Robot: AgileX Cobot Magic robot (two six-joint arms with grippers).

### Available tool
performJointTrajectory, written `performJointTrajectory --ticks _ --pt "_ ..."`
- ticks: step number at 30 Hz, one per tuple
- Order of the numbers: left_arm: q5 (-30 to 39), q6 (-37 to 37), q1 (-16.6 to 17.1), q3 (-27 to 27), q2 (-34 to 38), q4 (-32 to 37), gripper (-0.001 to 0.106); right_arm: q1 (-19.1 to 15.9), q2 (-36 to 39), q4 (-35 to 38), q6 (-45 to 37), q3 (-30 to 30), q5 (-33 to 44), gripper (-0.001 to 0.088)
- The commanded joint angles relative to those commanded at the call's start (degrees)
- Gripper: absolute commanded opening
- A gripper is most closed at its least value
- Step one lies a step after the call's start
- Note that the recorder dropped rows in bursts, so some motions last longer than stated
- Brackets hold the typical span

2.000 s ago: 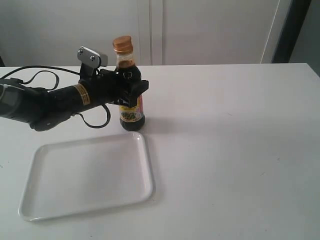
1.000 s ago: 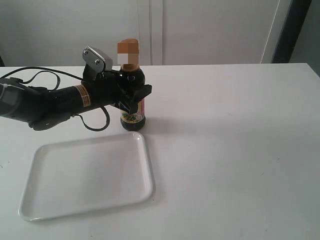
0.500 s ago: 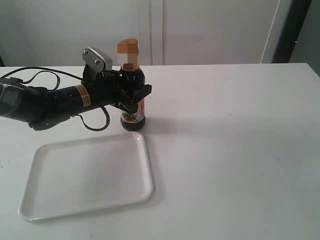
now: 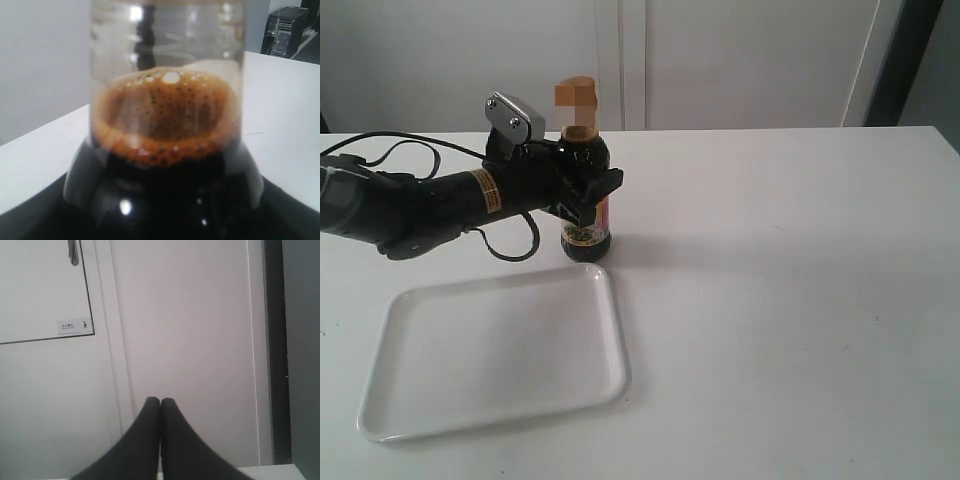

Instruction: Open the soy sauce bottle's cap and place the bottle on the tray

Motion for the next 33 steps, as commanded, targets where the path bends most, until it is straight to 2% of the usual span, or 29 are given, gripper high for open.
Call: performJointTrajectory --ticks 7,15,18,27,30,33 --pt "-0.1 -0.2 0.0 0.0 0.0 0.4 0.000 1.9 9.1 -1.0 0.0 -1.3 -10.1 0.0000" --pt "-0.1 -0.2 0.0 0.0 0.0 0.4 0.000 9.1 22.8 -1.9 -1.0 -1.3 -20.4 0.0000" --pt "-0.1 -0.2 0.0 0.0 0.0 0.4 0.000 11.7 27.5 1.0 -2.8 -1.4 -25.0 0.0000" --pt "0.0 0.1 0.0 0.0 0.0 0.4 0.000 20.3 38.2 8.8 -13.0 -7.6 -25.7 0.0000" --pt "0.0 0.1 0.0 0.0 0.0 0.4 0.000 22.6 41.3 12.7 -17.7 -9.4 -25.5 0.0000" --pt "0.0 0.1 0.0 0.0 0.0 0.4 0.000 24.4 44.5 13.3 -20.2 -10.9 -26.1 0.0000"
